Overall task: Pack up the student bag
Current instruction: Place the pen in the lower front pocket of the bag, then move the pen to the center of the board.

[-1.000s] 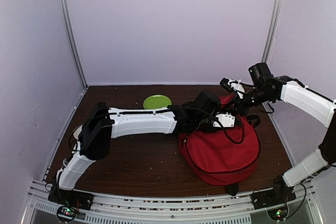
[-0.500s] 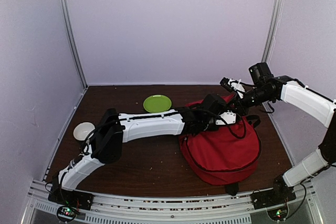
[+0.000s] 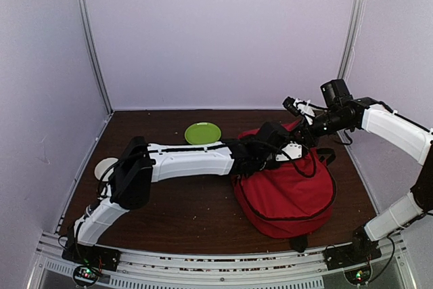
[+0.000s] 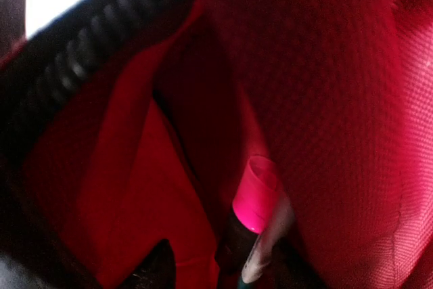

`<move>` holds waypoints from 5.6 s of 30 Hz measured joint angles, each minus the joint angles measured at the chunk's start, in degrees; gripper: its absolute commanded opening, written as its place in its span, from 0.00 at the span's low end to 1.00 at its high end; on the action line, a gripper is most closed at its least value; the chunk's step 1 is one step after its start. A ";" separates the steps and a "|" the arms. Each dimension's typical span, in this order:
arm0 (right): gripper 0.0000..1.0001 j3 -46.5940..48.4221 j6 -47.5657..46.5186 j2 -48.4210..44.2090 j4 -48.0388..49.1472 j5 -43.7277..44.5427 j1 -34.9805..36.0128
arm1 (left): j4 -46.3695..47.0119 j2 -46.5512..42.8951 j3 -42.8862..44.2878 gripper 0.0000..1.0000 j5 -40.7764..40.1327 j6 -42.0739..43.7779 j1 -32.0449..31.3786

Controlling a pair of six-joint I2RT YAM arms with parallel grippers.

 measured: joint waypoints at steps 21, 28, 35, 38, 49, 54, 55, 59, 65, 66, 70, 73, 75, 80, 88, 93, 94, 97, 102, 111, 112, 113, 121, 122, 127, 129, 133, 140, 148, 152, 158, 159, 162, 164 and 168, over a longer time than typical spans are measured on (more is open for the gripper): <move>0.00 -0.02 -0.07 -0.07 -2.60 0.02 0.00 | 15.69 -24.24 -29.29 0.49 6.75 -4.74 -7.32; 0.00 -0.04 -0.09 -0.07 -2.82 0.02 0.00 | 14.14 -33.55 -39.82 0.49 -0.92 -19.34 -8.44; 0.00 -0.04 -0.33 -0.07 -2.91 0.02 0.00 | -8.63 -34.88 -33.44 0.48 -7.61 -50.12 -2.43; 0.00 -0.04 -0.33 -0.07 -2.95 0.02 0.00 | -14.95 -35.43 -34.05 0.48 -4.92 -62.86 3.15; 0.00 -0.13 -0.55 -0.07 -3.19 0.02 0.00 | -31.10 -33.03 -33.86 0.49 6.69 -92.70 17.66; 0.00 -0.17 -0.72 -0.07 -3.28 0.02 0.00 | -34.69 -28.28 -29.88 0.48 11.32 -100.26 20.85; 0.00 -0.22 -0.74 -0.07 -3.28 0.00 0.00 | -34.99 -27.39 -29.53 0.48 12.57 -101.77 21.68; 0.00 -0.68 -0.94 -0.09 -3.28 0.00 0.00 | -36.39 -24.61 -29.14 0.47 16.09 -106.55 24.63; 0.00 -0.85 -1.38 -0.09 -3.28 -0.02 0.00 | -38.23 -20.31 -26.47 0.48 20.65 -111.32 27.54; 0.00 -0.90 -1.42 -0.09 -3.32 -0.02 0.00 | -38.75 -19.56 -25.75 0.48 21.05 -111.75 27.74; 0.00 -0.90 -1.57 -0.09 -3.32 -0.02 0.00 | -40.81 -16.02 -22.51 0.48 23.69 -113.72 28.92; 0.00 -0.90 -1.62 -0.09 -3.32 -0.02 0.00 | -41.81 -14.38 -22.18 0.46 25.27 -115.49 29.81; 0.00 -0.90 -1.66 -0.09 -3.32 -0.02 0.00 | -42.29 -13.31 -21.99 0.46 25.81 -116.39 30.38; 0.00 -0.90 -1.84 -0.09 -3.37 -0.02 0.00 | -43.47 -12.11 -20.68 0.34 26.38 -118.14 31.23; 0.00 -0.90 -1.97 -0.09 -3.52 -0.04 0.00 | -44.39 -10.54 -18.97 0.13 27.15 -118.75 31.54; 0.00 -0.90 -2.03 -0.09 -3.69 -0.07 0.00 | -45.75 -10.47 -18.69 0.05 27.08 -117.15 31.71; 0.00 -0.90 -2.03 -0.09 -3.72 -0.11 0.00 | -46.14 -10.47 -18.69 0.04 27.06 -116.54 31.71; 0.00 -0.90 -2.08 -0.09 -3.76 -0.28 0.00 | -46.05 -11.34 -20.02 0.02 27.10 -114.29 31.71; 0.00 -0.90 -2.21 -0.09 -3.91 -0.59 0.00 | -44.85 -16.35 -28.30 0.00 27.17 -109.77 31.39; 0.00 -0.92 -2.49 0.13 -4.17 -0.98 0.00 | -44.04 -26.99 -41.68 0.00 22.49 -90.29 19.80; 0.00 -0.92 -2.49 0.22 -4.20 -1.01 0.00 | -43.04 -28.37 -43.32 0.00 22.56 -87.89 17.49; 0.00 -0.92 -2.51 0.28 -4.22 -1.05 0.00 | -41.79 -29.57 -45.11 0.00 23.06 -85.59 15.45; 0.00 -0.92 -2.49 0.48 -4.55 -1.20 0.00 | -35.08 -36.94 -58.77 0.26 26.34 -76.43 8.83; 0.00 -0.92 -2.49 0.55 -4.55 -1.29 0.00 | -35.21 -37.88 -59.36 0.37 26.01 -75.67 8.52; 0.00 -0.92 -2.47 0.96 -4.63 -1.55 0.00 | -36.06 -45.44 -58.01 0.56 20.50 -74.55 8.41; 0.00 -0.92 -2.47 0.98 -4.66 -1.60 0.00 | -36.50 -47.32 -55.78 0.54 18.67 -75.76 10.08; 0.00 -0.92 -2.47 0.98 -4.63 -1.62 0.00 | -36.63 -47.58 -53.44 0.49 19.37 -80.15 18.40; 0.00 -0.92 -2.49 0.87 -4.63 -1.60 0.00 | -40.24 -41.18 -47.63 0.48 22.01 -83.84 26.71; 0.00 -0.92 -3.02 0.87 -4.74 -1.57 0.00 | -40.39 -33.14 -41.83 0.45 26.21 -84.06 27.32; 0.00 -0.92 -3.13 0.87 -4.81 -1.60 0.00 | -40.57 -29.70 -41.86 0.41 27.80 -84.04 28.06; 0.00 -0.92 -3.32 0.87 -4.90 -1.57 0.00 | -40.26 -27.43 -41.83 0.37 30.21 -83.56 28.48; 0.00 -0.92 -3.32 0.87 -4.92 -1.57 0.00 | -40.15 -27.19 -41.83 0.38 30.75 -83.36 28.50; 0.00 -0.92 -3.32 0.87 -4.98 -1.57 0.00 | -39.67 -26.40 -41.83 0.39 32.61 -82.79 28.48; 0.00 -0.92 -3.32 0.87 -5.01 -1.60 0.00 | -39.21 -25.73 -41.86 0.39 34.03 -82.38 28.48; 0.00 -0.92 -3.32 0.87 -5.01 -1.60 0.00 | -38.47 -25.27 -41.86 0.38 35.89 -81.42 28.48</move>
